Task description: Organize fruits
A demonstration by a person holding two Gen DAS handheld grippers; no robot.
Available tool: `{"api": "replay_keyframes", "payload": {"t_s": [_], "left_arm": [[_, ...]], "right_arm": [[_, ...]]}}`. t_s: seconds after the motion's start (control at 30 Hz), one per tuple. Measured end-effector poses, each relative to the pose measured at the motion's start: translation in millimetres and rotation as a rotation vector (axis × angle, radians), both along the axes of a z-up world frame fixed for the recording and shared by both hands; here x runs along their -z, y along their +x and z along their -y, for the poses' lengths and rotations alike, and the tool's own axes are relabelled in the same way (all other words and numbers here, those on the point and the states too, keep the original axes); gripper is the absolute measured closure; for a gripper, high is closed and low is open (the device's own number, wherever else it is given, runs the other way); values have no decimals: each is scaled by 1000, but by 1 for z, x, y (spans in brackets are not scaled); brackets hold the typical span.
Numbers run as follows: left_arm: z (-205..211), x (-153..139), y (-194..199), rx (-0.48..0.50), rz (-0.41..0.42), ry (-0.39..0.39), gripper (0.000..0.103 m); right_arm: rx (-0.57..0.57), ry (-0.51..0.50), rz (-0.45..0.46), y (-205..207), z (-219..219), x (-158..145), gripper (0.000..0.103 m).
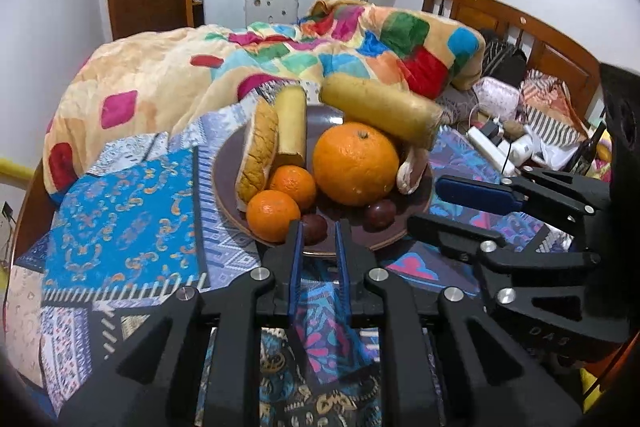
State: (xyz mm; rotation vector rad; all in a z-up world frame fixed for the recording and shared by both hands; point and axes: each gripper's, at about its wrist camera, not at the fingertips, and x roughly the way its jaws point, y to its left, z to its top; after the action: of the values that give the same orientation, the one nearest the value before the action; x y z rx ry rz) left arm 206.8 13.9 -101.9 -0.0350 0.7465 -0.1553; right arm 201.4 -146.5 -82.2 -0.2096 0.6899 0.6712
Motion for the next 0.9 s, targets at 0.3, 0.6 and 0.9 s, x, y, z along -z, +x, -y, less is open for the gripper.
{"api": "replay_keyframes", "payload": {"t_s": [0.3, 0.6, 0.9], "left_arm": [[0, -66, -75, -87, 225, 11, 80], [11, -129, -166, -158, 471, 30, 52], [13, -155, -222, -198, 575, 46, 19]], "right_arm": [[71, 142, 190, -59, 37, -71, 71], [146, 288, 384, -131, 61, -132, 69], [174, 355, 486, -178, 66, -154, 41]]}}
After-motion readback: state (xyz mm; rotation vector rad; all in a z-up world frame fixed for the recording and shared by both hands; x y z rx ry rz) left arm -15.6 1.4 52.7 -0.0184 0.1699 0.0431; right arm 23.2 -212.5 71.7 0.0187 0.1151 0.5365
